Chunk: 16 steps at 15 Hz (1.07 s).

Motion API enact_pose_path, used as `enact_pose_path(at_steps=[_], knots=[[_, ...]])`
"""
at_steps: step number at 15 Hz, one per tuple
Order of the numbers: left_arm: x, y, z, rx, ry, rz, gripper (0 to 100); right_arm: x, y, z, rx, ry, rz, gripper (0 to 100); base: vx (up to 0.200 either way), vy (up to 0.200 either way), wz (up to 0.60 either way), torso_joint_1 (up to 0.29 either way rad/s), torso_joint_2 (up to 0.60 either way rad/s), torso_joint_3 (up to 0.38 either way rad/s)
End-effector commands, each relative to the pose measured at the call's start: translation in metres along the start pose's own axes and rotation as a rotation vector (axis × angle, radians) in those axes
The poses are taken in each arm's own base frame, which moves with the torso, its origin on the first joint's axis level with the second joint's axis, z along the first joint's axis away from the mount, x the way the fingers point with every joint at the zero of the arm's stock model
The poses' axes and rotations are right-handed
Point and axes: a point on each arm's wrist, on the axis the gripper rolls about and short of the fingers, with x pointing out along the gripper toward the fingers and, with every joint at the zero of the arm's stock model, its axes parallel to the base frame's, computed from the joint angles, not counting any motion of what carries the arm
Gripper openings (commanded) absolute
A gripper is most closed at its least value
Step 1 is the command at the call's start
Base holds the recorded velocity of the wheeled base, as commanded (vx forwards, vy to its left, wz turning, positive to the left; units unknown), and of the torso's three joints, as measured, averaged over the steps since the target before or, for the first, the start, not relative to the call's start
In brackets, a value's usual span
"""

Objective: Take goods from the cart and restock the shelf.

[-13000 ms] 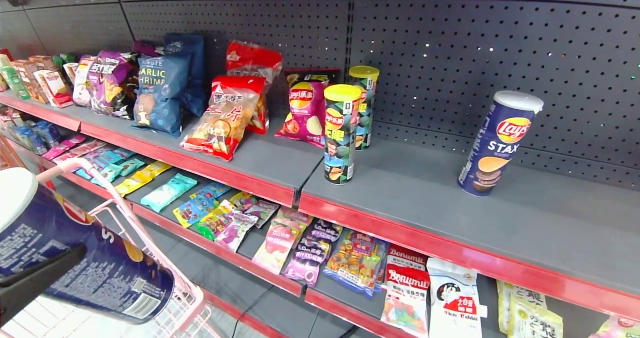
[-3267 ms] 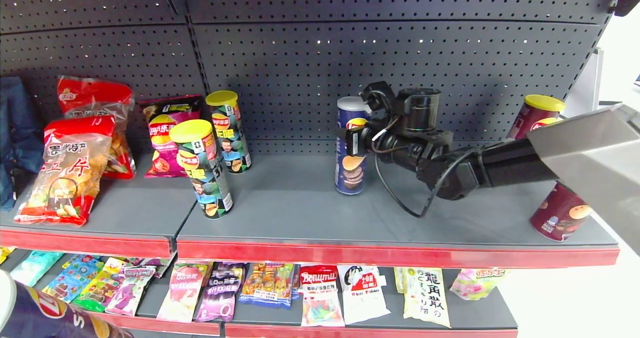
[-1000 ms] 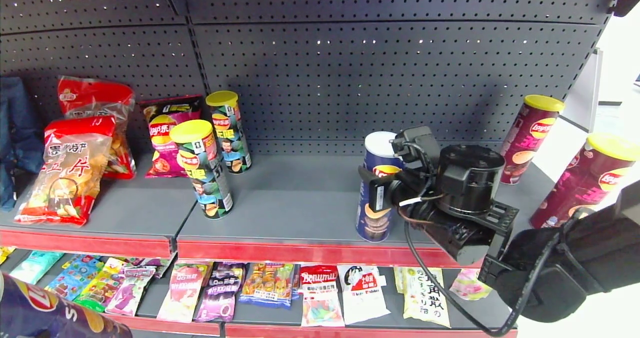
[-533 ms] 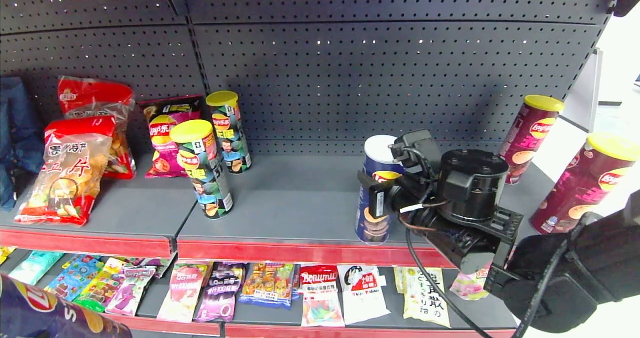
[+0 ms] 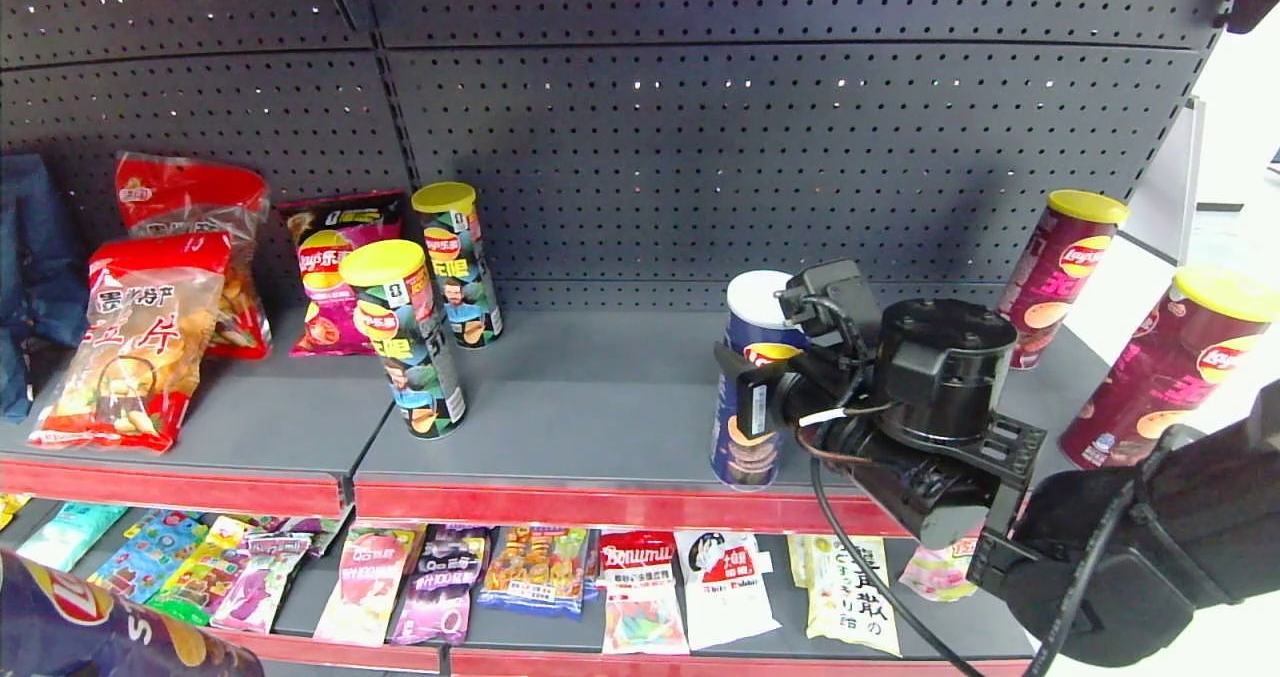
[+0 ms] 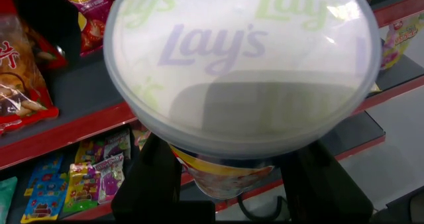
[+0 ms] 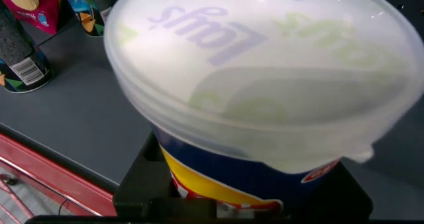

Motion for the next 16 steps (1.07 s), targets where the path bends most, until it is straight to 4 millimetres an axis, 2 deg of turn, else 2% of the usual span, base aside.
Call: enact_pose_path(at_steps=[1, 3, 4, 9, 11, 16], knots=[[0.0, 0.0, 0.0, 0.0, 0.001, 0.0, 0, 0.001, 0.0, -0.001, -0.002, 0.002, 0.0, 0, 0.0, 0.0, 0.0, 0.0, 0.0, 0.0], [0.0, 0.0, -0.001, -0.001, 0.004, -0.001, 0, 0.0, 0.0, 0.0, -0.001, 0.001, 0.0, 0, 0.0, 0.0, 0.0, 0.0, 0.0, 0.0], [0.0, 0.0, -0.001, -0.001, 0.004, -0.001, 0, 0.0, 0.0, -0.001, -0.002, 0.002, 0.0, 100, 0.0, 0.0, 0.0, 0.0, 0.0, 0.0], [0.0, 0.0, -0.001, -0.001, 0.004, -0.001, 0, -0.004, 0.005, 0.003, 0.001, -0.011, 0.018, 100, 0.0, 0.0, 0.0, 0.0, 0.0, 0.0], [0.0, 0.0, 0.0, 0.0, 0.001, 0.0, 0, -0.012, 0.008, 0.003, 0.001, -0.02, 0.019, 100, 0.0, 0.0, 0.0, 0.0, 0.0, 0.0], [0.0, 0.0, 0.0, 0.0, -0.001, -0.002, 0, -0.047, -0.007, 0.01, 0.005, -0.029, -0.006, 100, 0.0, 0.0, 0.0, 0.0, 0.0, 0.0]])
